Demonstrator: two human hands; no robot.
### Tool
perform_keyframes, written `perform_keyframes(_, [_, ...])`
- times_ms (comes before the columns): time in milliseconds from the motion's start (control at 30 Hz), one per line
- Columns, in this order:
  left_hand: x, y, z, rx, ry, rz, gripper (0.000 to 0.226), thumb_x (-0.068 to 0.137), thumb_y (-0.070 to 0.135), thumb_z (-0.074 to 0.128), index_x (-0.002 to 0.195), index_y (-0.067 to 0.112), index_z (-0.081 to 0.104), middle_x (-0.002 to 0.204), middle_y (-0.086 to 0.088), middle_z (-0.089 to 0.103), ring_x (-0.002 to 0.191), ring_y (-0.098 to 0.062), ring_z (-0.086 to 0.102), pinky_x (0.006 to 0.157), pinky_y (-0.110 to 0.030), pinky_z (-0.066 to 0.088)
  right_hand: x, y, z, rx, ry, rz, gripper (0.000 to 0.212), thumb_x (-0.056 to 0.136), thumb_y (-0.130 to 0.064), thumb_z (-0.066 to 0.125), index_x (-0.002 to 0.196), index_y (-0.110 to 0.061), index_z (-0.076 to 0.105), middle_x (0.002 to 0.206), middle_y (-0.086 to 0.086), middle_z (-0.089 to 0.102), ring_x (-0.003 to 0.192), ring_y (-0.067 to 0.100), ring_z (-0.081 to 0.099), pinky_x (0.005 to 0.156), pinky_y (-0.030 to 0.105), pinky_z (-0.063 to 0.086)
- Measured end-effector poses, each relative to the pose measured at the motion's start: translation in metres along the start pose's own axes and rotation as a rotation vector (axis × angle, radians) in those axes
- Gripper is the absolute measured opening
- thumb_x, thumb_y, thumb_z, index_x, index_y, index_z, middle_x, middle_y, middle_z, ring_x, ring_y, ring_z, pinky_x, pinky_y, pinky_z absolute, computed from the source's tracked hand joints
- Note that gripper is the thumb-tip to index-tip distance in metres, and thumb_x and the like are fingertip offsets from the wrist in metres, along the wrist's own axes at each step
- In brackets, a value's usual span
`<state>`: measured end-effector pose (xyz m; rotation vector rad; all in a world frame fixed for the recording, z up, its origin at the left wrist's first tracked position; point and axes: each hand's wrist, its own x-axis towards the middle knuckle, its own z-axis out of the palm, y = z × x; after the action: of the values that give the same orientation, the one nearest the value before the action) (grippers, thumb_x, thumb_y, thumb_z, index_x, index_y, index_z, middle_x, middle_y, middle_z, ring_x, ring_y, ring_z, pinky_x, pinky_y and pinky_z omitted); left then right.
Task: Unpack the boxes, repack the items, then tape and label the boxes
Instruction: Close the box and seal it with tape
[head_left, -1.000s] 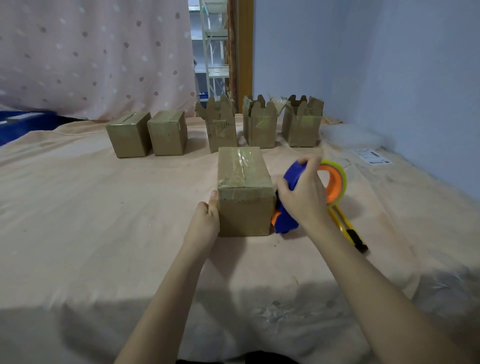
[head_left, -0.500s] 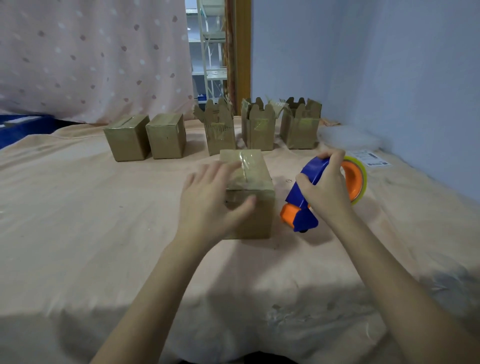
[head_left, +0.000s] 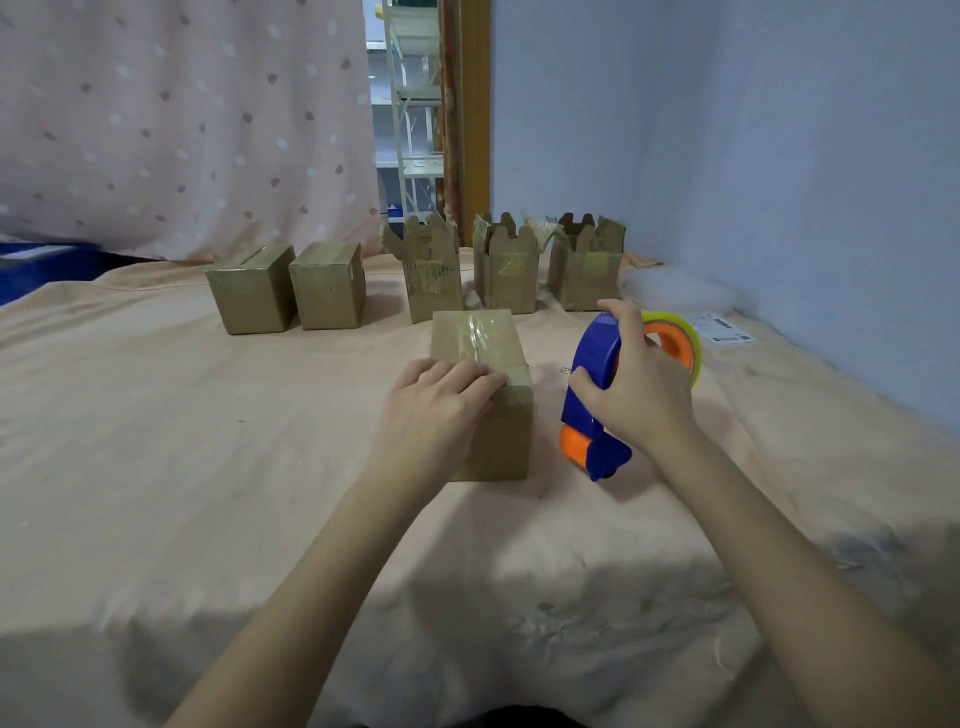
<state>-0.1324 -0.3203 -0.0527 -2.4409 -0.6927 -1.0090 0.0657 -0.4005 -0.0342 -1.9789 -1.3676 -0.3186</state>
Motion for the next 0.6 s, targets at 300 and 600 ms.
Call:
perform_keyframes(300, [0.004,0.006,-0.007,-0.054,-0.043,-0.042,0.025,0.083,0.015,0.055,0.101,0.02,0.072,0.098,0.002,0.071,0.081,-0.022,0.068,0.076,-0.033,0.049,0.018,0.0,0.008,0.034,-0.034,-0.137,0.096,0.087,-0.029,0.067,0.15,-0.03,-0.005,0.078,-0.002,0.052,0.067,0.018,0.054,0.057,0.027,0.041])
perform_keyframes(600, [0.0,0.004,-0.006,-0.035,-0.089,-0.025,0.033,0.088,0.018,0.043,0.109,0.02,0.069,0.106,0.002,0.069,0.088,-0.022,0.067,0.08,-0.027,0.034,-0.004,0.039,0.037,0.577,-0.111,-0.048,0.085,0.081,-0.001,0.072,0.143,-0.034,0.025,0.11,-0.015,0.053,0.09,-0.01,0.056,0.074,-0.002,0.037])
